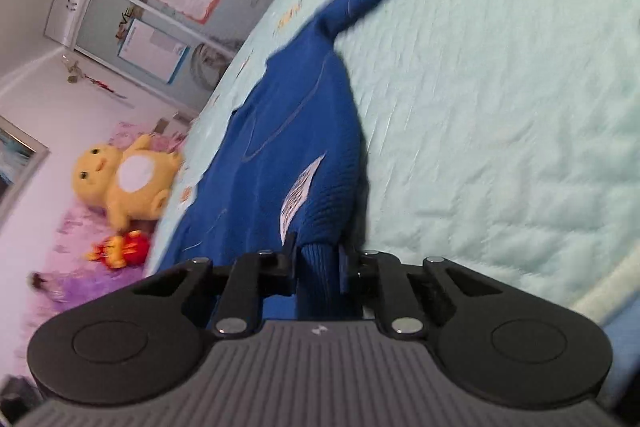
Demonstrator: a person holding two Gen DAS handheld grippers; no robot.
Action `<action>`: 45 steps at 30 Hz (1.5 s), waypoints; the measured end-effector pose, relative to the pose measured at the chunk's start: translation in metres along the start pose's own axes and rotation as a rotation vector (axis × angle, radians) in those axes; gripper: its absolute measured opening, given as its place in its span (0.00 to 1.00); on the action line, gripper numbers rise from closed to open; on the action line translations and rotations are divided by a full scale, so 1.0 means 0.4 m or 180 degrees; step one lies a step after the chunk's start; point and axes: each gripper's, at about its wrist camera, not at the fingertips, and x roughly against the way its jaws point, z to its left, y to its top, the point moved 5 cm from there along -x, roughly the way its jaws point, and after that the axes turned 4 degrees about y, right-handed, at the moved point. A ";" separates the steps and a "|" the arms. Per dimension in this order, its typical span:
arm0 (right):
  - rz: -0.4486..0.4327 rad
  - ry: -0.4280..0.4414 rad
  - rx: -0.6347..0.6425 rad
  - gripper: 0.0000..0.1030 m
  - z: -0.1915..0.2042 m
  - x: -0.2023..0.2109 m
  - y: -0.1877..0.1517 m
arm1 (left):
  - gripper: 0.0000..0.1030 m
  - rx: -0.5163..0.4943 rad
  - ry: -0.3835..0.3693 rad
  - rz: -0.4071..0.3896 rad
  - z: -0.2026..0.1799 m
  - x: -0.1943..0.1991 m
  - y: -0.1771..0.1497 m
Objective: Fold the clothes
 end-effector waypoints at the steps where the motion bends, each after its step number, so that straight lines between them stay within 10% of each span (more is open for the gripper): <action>1: -0.0090 -0.0056 0.0058 0.17 0.006 0.022 0.004 | 0.83 0.0025 0.0015 -0.0006 0.008 0.007 -0.001; 8: -0.0117 -0.0352 0.0156 0.24 -0.009 0.025 0.012 | 0.83 0.0157 0.0020 -0.0049 0.035 0.027 0.014; 12: -0.0571 -0.0713 0.1109 0.31 0.101 0.071 0.005 | 0.83 0.0157 -0.0041 -0.0100 0.019 0.034 0.030; 17: -0.0402 -0.0642 0.1708 0.39 0.196 0.058 -0.043 | 0.83 0.0099 -0.0140 -0.0083 -0.018 0.036 0.035; 45: 0.0127 -0.0851 0.1987 0.54 0.324 -0.087 -0.022 | 0.83 0.0309 -0.0069 0.0160 0.024 -0.018 0.010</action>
